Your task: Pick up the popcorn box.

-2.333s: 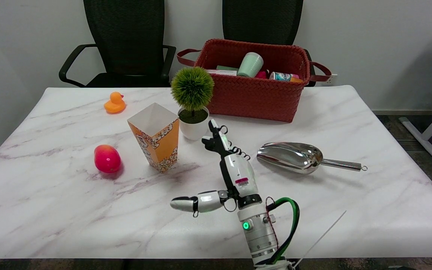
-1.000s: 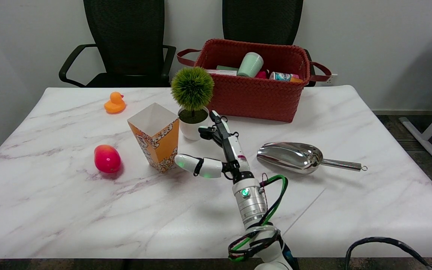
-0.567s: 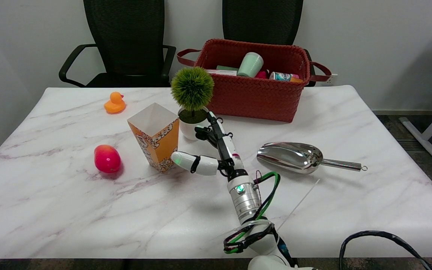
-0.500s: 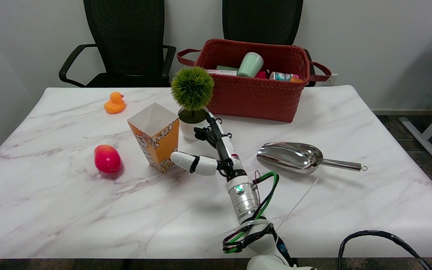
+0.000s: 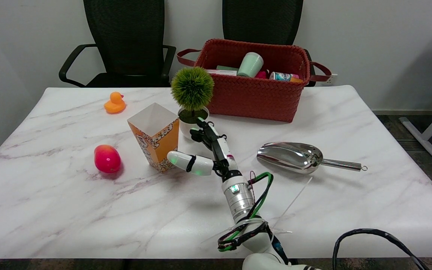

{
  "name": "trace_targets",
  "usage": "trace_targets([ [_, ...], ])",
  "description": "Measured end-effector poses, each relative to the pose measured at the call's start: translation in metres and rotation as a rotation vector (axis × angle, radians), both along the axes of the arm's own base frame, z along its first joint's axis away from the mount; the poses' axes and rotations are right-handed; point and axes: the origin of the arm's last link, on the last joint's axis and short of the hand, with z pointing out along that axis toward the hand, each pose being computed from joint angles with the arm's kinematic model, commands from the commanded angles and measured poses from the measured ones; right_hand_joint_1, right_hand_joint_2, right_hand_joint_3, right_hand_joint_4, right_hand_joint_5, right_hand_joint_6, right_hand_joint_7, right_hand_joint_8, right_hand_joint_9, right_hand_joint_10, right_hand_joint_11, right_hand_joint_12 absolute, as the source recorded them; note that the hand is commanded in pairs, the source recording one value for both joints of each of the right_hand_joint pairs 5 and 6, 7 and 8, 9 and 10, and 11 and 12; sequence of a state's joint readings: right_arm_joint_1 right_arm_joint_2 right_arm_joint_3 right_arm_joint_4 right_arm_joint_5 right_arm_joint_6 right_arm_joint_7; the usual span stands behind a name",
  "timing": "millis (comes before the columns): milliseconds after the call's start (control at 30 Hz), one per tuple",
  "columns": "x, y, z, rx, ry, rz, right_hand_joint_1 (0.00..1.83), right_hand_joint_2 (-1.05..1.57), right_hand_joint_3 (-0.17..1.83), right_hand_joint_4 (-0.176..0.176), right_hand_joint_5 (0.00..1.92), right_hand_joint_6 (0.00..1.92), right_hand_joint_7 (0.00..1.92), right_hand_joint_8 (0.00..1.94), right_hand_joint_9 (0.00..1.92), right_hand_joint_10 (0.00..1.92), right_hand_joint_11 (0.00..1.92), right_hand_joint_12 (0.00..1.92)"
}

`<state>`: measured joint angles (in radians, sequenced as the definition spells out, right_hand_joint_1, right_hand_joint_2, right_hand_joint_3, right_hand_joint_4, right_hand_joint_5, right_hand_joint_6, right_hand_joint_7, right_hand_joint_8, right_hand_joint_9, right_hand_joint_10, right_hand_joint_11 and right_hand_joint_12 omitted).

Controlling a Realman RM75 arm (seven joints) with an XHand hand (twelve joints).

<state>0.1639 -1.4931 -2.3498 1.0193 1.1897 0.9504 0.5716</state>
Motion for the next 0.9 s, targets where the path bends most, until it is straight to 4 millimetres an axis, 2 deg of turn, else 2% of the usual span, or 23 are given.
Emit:
trace_targets([
  [400, -0.001, -0.004, -0.005, 0.007, -0.012, -0.007, 0.83, 0.38, 0.20, 0.000, 0.38, 0.38, 0.43, 0.43, 0.41, 0.41, 0.08, 0.08],
  [567, -0.002, -0.006, -0.008, 0.015, -0.014, -0.015, 0.84, 0.25, 0.22, 0.000, 0.17, 0.17, 0.38, 0.38, 0.37, 0.37, 0.00, 0.00],
  [900, -0.004, -0.010, -0.014, 0.049, -0.014, -0.038, 0.89, 0.24, 0.06, 0.000, 0.05, 0.05, 0.31, 0.31, 0.31, 0.31, 0.00, 0.00],
])
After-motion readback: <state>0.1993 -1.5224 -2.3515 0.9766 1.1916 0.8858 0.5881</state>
